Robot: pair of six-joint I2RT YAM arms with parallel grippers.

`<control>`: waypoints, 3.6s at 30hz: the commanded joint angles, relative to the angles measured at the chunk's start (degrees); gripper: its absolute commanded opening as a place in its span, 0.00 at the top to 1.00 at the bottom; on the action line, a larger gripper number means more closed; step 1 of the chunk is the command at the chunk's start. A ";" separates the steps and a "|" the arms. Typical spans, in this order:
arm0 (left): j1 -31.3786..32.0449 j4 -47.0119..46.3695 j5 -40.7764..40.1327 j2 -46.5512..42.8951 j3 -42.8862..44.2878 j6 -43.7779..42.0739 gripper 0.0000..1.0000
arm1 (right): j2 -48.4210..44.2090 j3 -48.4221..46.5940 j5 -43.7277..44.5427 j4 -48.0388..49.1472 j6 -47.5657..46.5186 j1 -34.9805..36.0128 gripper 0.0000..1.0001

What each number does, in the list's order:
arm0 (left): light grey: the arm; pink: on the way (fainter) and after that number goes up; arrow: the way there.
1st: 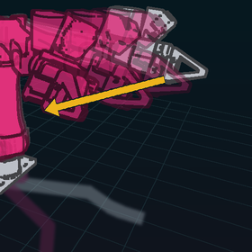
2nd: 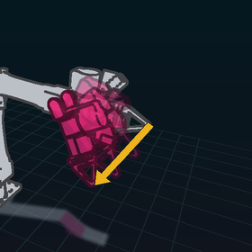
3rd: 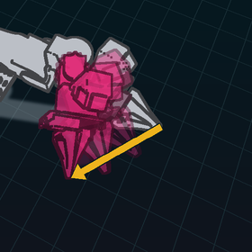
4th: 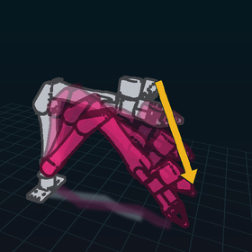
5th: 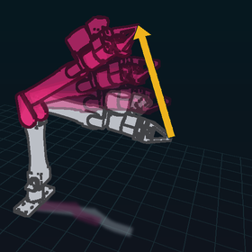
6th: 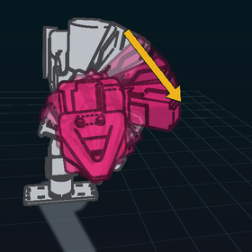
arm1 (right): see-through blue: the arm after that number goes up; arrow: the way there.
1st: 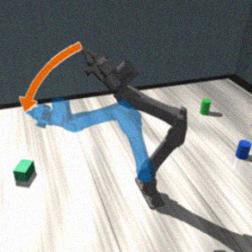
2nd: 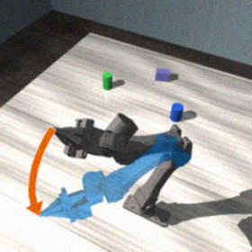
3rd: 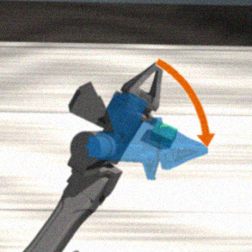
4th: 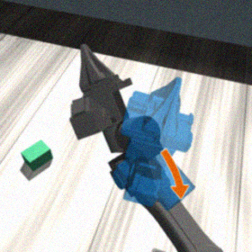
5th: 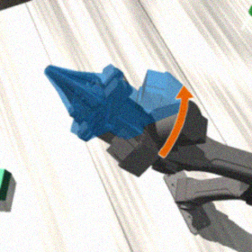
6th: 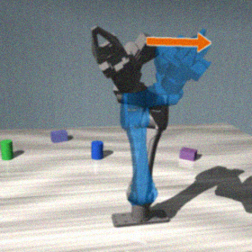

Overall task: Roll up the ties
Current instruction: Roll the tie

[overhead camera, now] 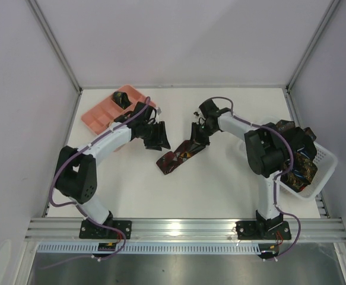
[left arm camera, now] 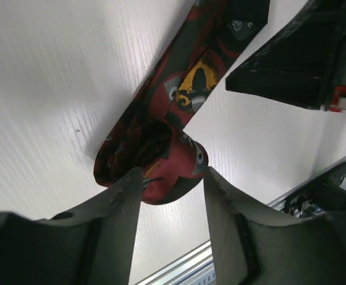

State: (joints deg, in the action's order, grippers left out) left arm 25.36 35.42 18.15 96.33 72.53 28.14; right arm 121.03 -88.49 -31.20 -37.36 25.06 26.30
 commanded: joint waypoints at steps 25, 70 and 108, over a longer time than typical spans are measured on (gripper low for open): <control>3.46 -16.88 14.72 13.61 2.60 8.51 0.68 | -6.69 4.46 -0.35 1.33 2.19 -0.38 0.91; -4.71 -39.38 12.08 -22.16 -44.24 30.75 0.19 | 2.98 -2.92 -9.40 5.90 -0.36 6.39 0.84; -1.37 -24.08 6.72 -5.55 -19.45 24.33 0.43 | 5.53 -2.39 -10.37 11.26 6.31 7.53 0.85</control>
State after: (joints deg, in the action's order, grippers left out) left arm 22.13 11.64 23.83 89.32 49.34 53.47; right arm 126.10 -90.39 -41.39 -28.53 29.10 32.88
